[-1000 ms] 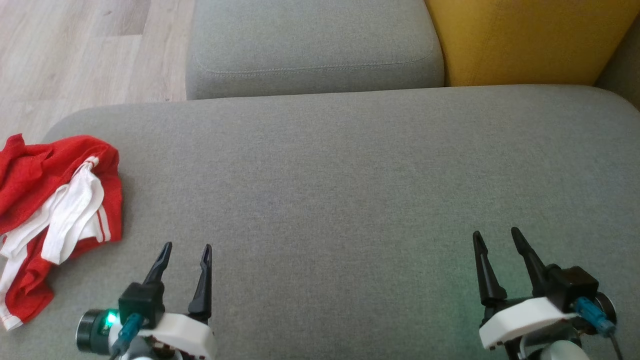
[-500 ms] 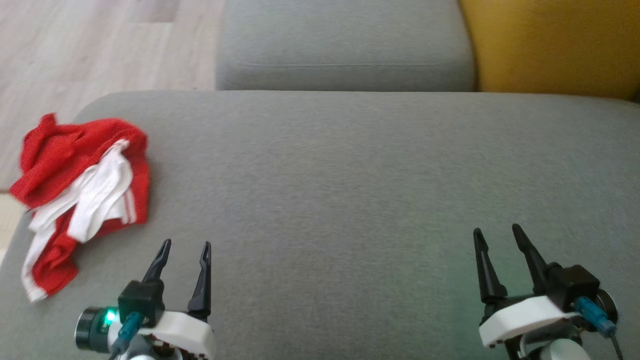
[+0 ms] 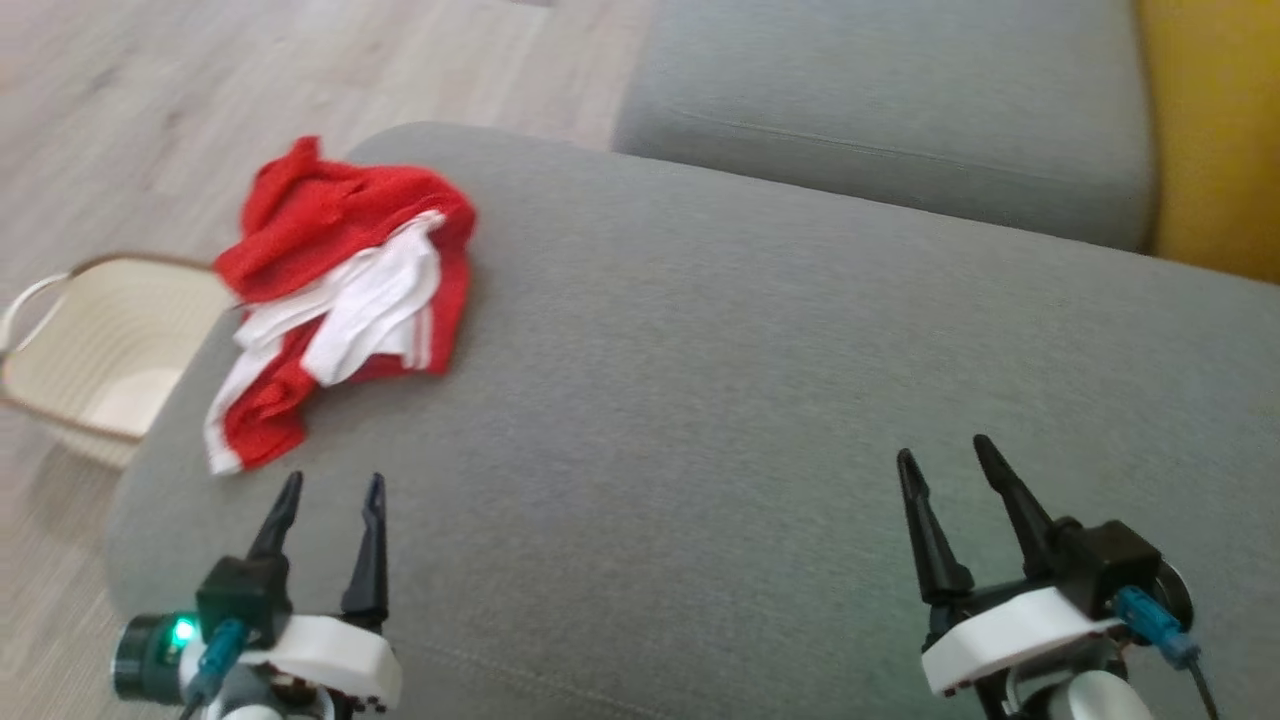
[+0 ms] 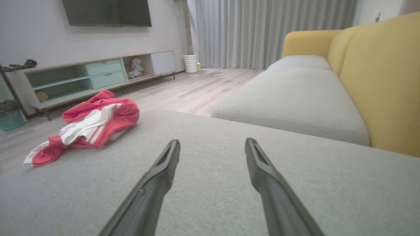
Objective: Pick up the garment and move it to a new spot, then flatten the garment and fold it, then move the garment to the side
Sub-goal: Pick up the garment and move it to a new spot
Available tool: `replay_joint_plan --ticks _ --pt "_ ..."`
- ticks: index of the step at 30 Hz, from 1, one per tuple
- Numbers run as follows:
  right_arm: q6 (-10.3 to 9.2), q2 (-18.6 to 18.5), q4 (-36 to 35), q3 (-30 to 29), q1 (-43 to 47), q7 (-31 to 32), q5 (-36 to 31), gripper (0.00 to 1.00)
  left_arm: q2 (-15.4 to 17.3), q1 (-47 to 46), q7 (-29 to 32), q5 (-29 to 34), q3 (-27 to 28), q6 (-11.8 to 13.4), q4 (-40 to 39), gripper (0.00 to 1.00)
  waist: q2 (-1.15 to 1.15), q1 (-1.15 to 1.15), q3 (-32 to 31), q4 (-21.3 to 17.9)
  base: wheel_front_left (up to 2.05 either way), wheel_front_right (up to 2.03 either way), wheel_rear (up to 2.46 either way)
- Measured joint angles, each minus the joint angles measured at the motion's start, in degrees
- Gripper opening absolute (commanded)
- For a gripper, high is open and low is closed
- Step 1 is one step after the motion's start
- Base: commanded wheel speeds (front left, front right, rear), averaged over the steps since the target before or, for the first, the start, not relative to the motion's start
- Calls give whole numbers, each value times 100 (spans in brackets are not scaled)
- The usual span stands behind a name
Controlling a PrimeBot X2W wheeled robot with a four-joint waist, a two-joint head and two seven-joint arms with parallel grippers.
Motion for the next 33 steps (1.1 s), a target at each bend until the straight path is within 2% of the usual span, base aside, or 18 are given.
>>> replay_joint_plan --ticks 6,11,26,33 --pt "0 2 -42 129 -3 1 25 100 15 2 0 -7 89 -4 -137 100 0 0 32 422 0 0 0" --pt "0 2 -74 124 -3 47 22 100 12 3 0 -7 125 -7 -137 100 0 0 50 579 0 0 0" --pt "0 2 -168 96 -2 144 -25 100 -98 -18 0 -7 227 -12 11 100 0 0 183 555 0 0 0" --pt "0 1 -571 -23 -177 470 -416 100 -260 -916 0 -109 210 -165 305 100 0 0 844 438 0 0 0"
